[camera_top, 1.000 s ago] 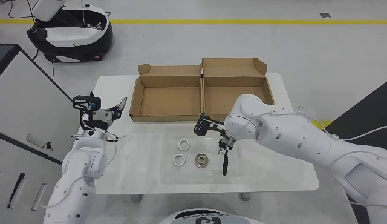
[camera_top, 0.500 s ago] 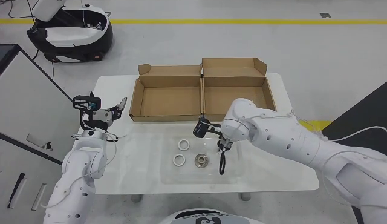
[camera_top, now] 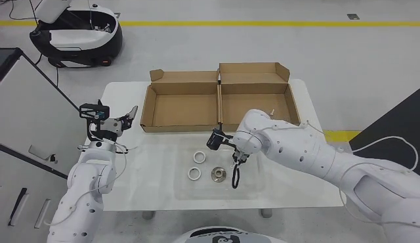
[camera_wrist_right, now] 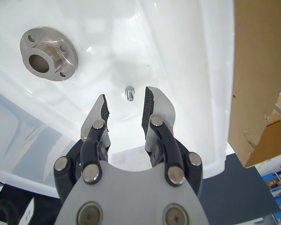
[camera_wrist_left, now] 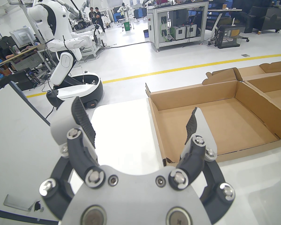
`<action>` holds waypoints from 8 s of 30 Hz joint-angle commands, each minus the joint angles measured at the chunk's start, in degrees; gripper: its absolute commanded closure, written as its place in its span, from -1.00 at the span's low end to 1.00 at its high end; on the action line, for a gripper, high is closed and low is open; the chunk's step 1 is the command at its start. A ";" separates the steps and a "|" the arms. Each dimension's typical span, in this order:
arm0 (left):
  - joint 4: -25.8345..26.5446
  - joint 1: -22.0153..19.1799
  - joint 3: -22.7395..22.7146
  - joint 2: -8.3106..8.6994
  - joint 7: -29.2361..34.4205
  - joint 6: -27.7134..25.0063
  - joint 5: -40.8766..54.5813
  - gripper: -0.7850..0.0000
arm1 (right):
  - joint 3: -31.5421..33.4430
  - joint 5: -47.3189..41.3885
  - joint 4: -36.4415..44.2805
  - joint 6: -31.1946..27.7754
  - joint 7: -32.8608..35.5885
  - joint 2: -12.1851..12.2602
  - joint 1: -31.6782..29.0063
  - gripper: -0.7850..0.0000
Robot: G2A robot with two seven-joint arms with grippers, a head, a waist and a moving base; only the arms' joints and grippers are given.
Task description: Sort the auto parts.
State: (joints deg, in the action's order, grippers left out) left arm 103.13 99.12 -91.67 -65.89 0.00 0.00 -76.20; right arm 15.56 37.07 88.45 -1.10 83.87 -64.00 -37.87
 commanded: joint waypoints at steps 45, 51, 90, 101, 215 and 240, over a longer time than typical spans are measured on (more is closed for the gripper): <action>0.00 0.00 0.00 0.00 0.00 0.00 0.00 -1.00 | 4.36 4.51 -2.15 -1.02 3.28 -2.61 -3.04 1.00; 0.00 0.00 0.00 0.00 0.00 0.00 0.00 -1.00 | 5.06 5.01 -0.82 -1.45 3.45 -2.68 -3.50 1.00; 0.00 0.00 0.00 0.00 0.00 0.00 0.00 -1.00 | 14.70 -10.27 13.67 -5.00 4.13 1.18 -1.45 1.00; 0.00 0.00 0.00 0.00 0.00 0.00 0.00 -1.00 | 15.26 -9.95 13.42 -5.24 2.23 1.37 -2.30 1.00; 0.00 0.00 0.00 0.00 0.00 0.00 0.00 -1.00 | 52.66 -92.44 15.45 -28.88 -9.54 -5.56 -22.99 1.00; 0.00 0.00 0.00 0.00 0.00 0.00 0.00 -1.00 | 56.04 -101.89 14.97 -25.06 -5.71 -11.30 -24.35 1.00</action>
State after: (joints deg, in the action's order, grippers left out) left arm 103.13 99.12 -91.67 -65.89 0.00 0.00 -76.20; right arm 71.35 -65.53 103.71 -26.42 77.89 -75.07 -62.22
